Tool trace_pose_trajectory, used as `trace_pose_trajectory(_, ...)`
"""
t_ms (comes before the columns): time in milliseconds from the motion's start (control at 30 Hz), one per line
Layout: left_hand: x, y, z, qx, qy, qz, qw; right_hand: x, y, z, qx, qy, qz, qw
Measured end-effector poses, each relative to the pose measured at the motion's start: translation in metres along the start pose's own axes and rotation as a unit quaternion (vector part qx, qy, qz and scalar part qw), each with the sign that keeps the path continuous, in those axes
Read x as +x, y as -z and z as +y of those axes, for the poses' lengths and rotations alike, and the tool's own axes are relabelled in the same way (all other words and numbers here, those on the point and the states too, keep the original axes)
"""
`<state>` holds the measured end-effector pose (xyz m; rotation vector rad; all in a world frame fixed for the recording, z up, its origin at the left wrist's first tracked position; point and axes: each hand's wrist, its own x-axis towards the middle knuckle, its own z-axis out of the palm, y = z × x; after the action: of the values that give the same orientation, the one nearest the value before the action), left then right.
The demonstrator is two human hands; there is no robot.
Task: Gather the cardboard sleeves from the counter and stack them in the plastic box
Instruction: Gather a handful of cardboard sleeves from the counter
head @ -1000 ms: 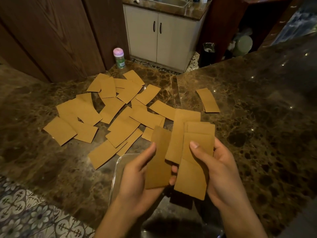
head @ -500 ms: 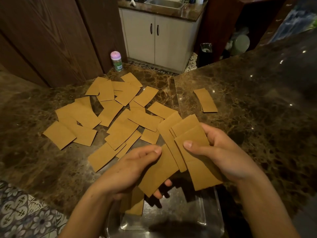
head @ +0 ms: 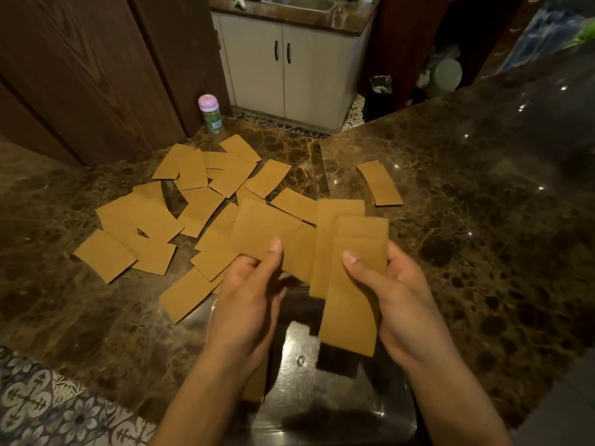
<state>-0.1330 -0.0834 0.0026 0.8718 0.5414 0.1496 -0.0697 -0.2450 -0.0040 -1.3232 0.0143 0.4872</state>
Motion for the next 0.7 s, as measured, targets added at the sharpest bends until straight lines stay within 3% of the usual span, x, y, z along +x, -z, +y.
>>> trace_pose_trajectory(133, 0.002, -0.011, 0.002, -0.011, -0.041, -0.009, 0.999, -0.004, 0.001, 0.004, -0.062, 0.005, -0.023, 0.998)
trace_pose_trajectory(400, 0.003, -0.006, -0.003, 0.092, 0.041, -0.107, 0.989, 0.003, 0.008, -0.003, -0.048, 0.010, -0.016, 0.999)
trace_pose_trajectory(700, 0.002, 0.000, -0.009, 0.054, 0.026, -0.088, 0.994, -0.003, 0.003, 0.004, -0.060, 0.023, 0.002, 0.998)
